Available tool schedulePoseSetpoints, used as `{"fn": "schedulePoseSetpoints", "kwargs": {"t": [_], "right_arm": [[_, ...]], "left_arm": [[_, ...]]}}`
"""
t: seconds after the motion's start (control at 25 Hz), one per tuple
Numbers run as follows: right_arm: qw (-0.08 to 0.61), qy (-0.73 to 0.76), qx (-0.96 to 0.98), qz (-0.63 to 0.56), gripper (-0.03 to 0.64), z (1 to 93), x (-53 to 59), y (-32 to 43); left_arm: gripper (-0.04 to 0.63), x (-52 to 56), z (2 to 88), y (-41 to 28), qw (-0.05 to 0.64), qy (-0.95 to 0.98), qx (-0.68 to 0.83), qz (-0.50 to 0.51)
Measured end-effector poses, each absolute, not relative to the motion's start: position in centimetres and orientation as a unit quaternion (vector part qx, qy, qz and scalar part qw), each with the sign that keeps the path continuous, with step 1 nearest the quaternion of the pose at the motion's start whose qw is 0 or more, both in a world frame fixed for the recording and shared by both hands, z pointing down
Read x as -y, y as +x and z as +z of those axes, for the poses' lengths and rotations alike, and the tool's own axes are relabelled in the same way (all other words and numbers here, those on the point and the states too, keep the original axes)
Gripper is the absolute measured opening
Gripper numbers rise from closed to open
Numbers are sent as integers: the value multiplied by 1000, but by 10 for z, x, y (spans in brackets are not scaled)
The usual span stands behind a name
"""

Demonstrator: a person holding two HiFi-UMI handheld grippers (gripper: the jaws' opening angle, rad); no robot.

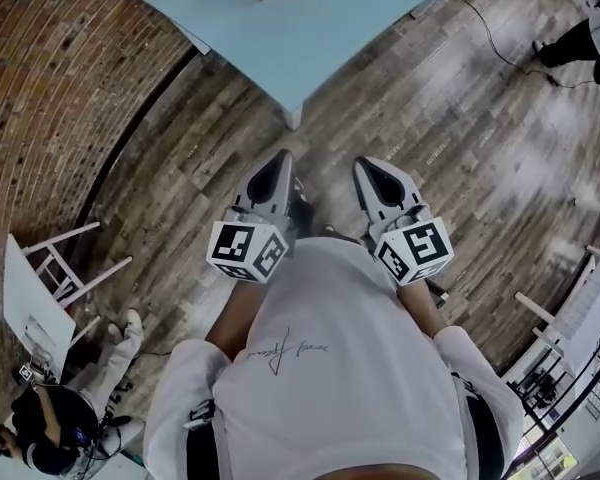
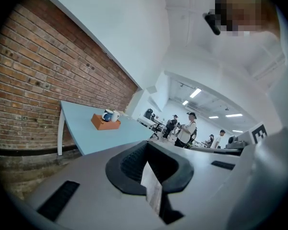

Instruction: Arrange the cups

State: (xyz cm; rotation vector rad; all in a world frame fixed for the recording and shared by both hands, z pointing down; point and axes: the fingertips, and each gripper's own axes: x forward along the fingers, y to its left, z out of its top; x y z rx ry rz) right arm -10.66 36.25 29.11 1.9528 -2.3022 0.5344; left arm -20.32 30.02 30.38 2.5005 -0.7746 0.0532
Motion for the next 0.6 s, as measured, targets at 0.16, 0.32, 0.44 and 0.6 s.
{"fn": "schedulePoseSetpoints", "kwargs": {"t": [0.16,0.32,0.44,0.6], "right_arm": [[44,639,750,166,20,287,-344,-114],[61,655,735,163,20,289,-335,-113],[65,659,732,161,20,285,-328,-112],[70,663,731,147,20,275,-316,-110]], "left_arm": [[9,-279,301,-208,258,925,278,10],[9,-266,299,-210,253,928,274,1],[9,-258,294,-210,248,930,272,-6],[9,-254,281,-202,225,940,257,-23]]}}
